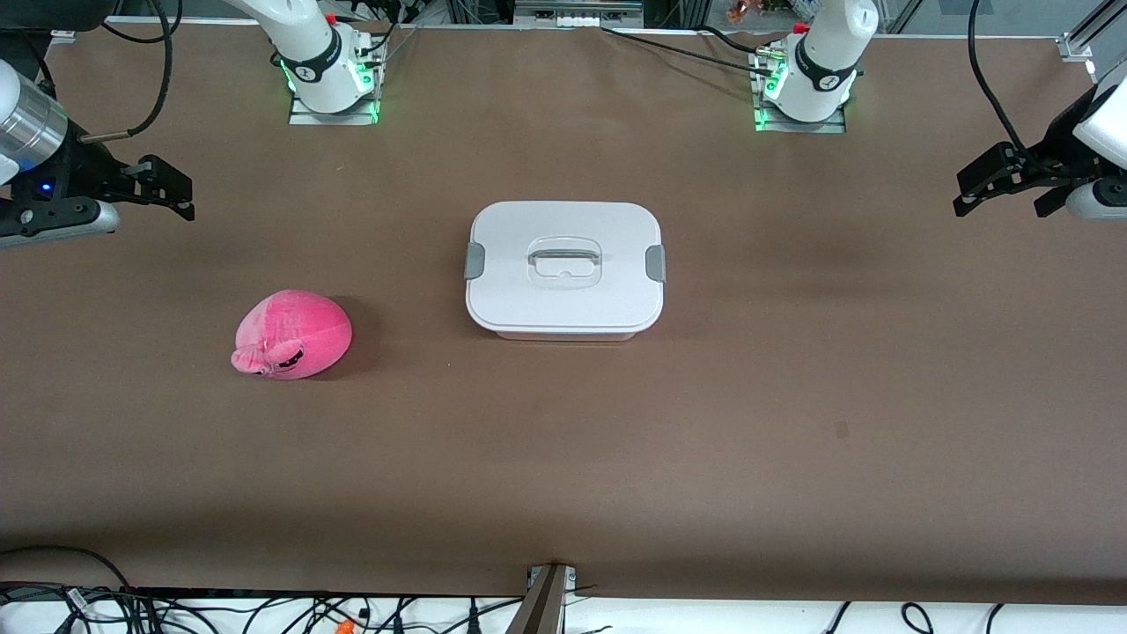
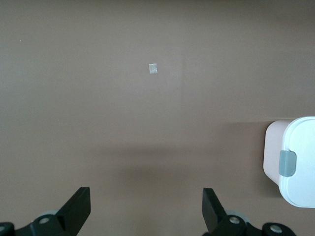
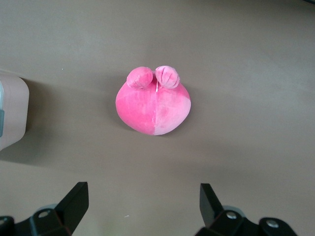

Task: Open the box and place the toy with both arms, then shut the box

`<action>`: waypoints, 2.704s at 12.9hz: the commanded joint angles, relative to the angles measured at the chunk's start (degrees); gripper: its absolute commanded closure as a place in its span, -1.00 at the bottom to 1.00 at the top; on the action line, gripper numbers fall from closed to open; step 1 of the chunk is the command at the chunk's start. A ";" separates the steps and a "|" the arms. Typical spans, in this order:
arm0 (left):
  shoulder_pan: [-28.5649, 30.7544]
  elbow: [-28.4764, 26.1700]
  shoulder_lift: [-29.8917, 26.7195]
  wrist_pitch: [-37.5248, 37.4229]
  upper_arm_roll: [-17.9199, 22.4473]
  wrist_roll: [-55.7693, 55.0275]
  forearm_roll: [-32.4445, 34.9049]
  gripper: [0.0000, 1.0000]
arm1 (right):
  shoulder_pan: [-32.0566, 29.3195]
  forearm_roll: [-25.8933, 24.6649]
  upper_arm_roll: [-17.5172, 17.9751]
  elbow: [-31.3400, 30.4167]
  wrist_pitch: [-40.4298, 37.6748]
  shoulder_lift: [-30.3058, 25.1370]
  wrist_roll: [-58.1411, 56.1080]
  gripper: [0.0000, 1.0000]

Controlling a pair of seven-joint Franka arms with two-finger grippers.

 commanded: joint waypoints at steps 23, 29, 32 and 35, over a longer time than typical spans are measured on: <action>-8.34 -2.02 21.65 23.51 -26.19 36.30 -1.46 -1.00 | -0.18 -0.50 -0.04 1.25 0.18 0.51 -0.06 -1.00; -16.71 -10.63 25.08 43.84 -26.02 36.15 6.37 -1.00 | -0.18 -0.41 -0.04 1.25 0.18 0.43 -0.06 -1.00; -16.80 -10.64 26.84 45.79 -26.19 36.06 7.51 -0.58 | -0.18 -0.41 -0.13 1.25 0.18 0.51 -0.06 -1.00; -18.38 -10.64 27.02 45.79 -26.19 34.57 7.52 0.17 | -0.18 -0.41 -0.04 1.25 0.26 0.60 0.03 -1.00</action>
